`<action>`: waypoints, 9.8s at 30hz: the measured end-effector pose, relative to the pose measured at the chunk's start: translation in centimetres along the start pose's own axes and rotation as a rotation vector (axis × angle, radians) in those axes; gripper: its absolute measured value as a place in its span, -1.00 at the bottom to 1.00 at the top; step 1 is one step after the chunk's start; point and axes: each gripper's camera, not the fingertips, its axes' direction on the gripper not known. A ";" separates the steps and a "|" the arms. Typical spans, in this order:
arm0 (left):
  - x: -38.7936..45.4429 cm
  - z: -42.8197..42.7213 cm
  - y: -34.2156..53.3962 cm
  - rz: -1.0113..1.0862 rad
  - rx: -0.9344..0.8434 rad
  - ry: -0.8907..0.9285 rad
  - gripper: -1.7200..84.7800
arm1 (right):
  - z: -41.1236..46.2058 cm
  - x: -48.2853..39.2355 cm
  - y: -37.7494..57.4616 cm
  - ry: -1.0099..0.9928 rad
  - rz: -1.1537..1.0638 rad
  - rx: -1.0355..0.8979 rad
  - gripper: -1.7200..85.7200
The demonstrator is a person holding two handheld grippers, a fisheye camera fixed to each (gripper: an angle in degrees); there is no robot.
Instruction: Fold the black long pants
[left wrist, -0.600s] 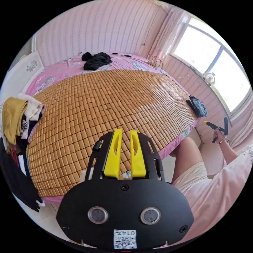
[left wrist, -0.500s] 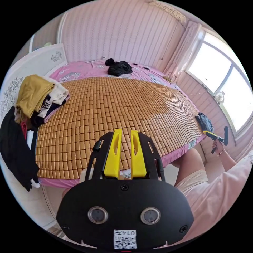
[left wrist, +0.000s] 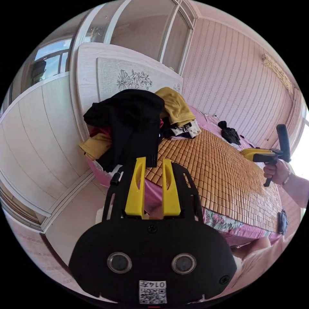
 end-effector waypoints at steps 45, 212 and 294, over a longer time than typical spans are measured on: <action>11.5 -25.5 -6.0 0.376 0.304 0.197 -0.98 | -38.4 -8.9 21.8 0.608 0.429 0.526 -0.97; 37.7 -2.8 15.3 1.274 -0.174 0.868 -0.98 | -11.6 -3.8 36.5 0.081 0.204 0.214 -0.65; 45.0 -41.2 -6.1 0.975 0.568 1.117 -0.98 | -69.4 -24.7 41.0 0.849 0.272 1.363 -0.96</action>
